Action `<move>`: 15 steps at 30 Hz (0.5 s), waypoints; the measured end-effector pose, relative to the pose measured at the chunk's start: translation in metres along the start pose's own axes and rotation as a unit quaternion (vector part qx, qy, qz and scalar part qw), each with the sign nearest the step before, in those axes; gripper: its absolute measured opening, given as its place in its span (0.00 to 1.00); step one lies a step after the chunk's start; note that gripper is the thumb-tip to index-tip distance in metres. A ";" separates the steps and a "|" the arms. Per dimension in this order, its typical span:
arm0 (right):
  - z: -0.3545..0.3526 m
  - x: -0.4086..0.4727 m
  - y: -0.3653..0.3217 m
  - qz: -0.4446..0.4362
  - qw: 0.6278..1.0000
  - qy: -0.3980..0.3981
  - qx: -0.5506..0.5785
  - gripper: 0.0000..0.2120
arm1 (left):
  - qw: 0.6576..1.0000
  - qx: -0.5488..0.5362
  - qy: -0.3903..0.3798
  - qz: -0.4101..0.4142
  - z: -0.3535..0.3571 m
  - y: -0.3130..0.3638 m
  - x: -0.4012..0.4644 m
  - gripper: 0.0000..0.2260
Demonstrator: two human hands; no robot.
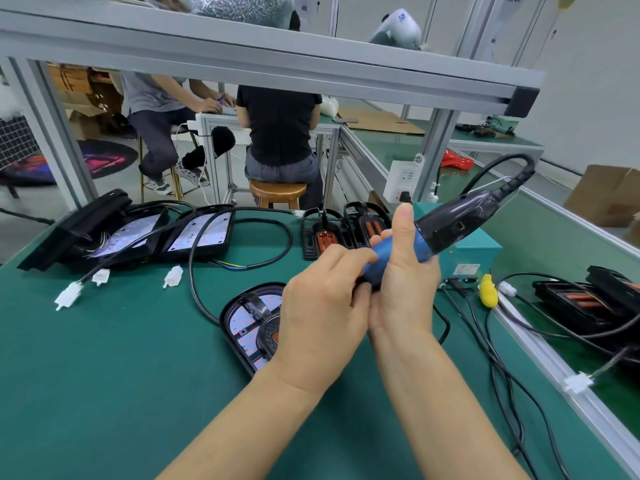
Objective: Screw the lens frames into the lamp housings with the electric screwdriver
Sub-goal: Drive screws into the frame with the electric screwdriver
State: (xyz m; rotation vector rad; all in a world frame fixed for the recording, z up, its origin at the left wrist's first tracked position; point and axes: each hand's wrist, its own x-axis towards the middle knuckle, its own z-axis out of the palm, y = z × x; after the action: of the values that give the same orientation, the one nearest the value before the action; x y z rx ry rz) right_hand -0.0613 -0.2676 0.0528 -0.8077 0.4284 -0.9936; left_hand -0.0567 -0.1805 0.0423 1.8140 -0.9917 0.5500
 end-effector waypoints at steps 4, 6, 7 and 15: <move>0.000 0.003 -0.002 0.006 1.000 -0.011 0.017 0.19 | 0.999 -0.041 0.010 -0.024 -0.004 -0.006 0.003 0.13; -0.001 0.007 -0.006 0.005 0.999 -0.010 0.037 0.21 | 0.994 -0.074 0.028 -0.069 -0.005 -0.012 0.000 0.10; -0.002 0.010 -0.008 0.011 0.999 -0.006 0.053 0.21 | 0.992 -0.092 0.019 -0.089 -0.005 -0.013 -0.003 0.09; -0.015 0.018 -0.013 0.061 0.991 0.005 0.121 0.19 | 0.934 -0.210 -0.053 -0.286 0.011 -0.013 -0.011 0.07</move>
State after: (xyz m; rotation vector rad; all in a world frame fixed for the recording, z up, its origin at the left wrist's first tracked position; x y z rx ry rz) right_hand -0.0695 -0.2929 0.0535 -0.5522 0.3532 -0.9163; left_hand -0.0524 -0.1834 0.0226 1.6410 -0.5458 -0.1178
